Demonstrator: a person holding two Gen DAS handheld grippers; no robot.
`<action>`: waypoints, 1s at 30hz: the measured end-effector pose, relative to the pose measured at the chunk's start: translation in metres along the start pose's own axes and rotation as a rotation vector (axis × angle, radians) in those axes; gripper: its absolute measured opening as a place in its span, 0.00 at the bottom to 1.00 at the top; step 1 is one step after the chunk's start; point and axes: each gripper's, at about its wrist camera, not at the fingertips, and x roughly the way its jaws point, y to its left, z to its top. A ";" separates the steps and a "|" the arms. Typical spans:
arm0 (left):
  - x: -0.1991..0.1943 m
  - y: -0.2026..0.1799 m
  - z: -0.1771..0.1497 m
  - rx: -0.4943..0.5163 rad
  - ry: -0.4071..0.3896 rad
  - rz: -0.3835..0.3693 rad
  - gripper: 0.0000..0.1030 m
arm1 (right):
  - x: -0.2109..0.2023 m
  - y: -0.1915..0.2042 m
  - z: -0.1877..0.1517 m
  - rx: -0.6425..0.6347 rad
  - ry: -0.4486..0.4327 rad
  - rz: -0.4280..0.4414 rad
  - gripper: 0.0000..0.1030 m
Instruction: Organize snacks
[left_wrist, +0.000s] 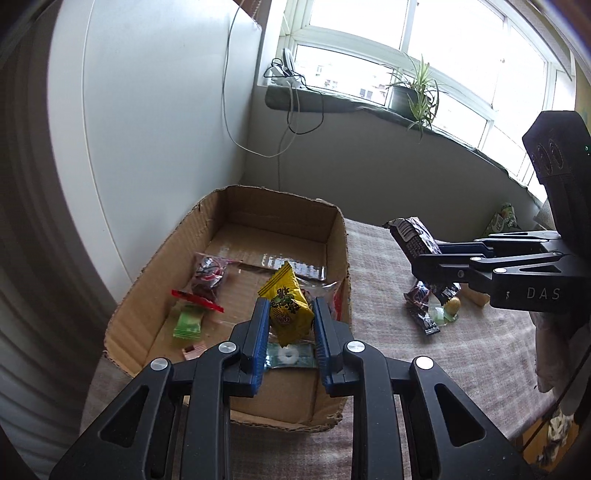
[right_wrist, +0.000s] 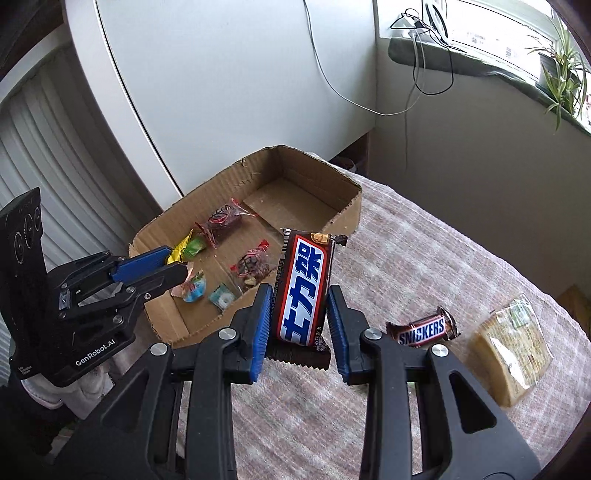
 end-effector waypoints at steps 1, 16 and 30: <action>0.001 0.003 0.000 -0.001 0.001 0.006 0.21 | 0.004 0.003 0.003 -0.001 0.003 0.007 0.30; 0.012 0.031 0.003 -0.027 0.017 0.045 0.21 | 0.053 0.026 0.034 -0.034 0.053 0.043 0.30; 0.024 0.037 0.004 -0.041 0.043 0.043 0.23 | 0.079 0.026 0.041 -0.039 0.084 0.040 0.30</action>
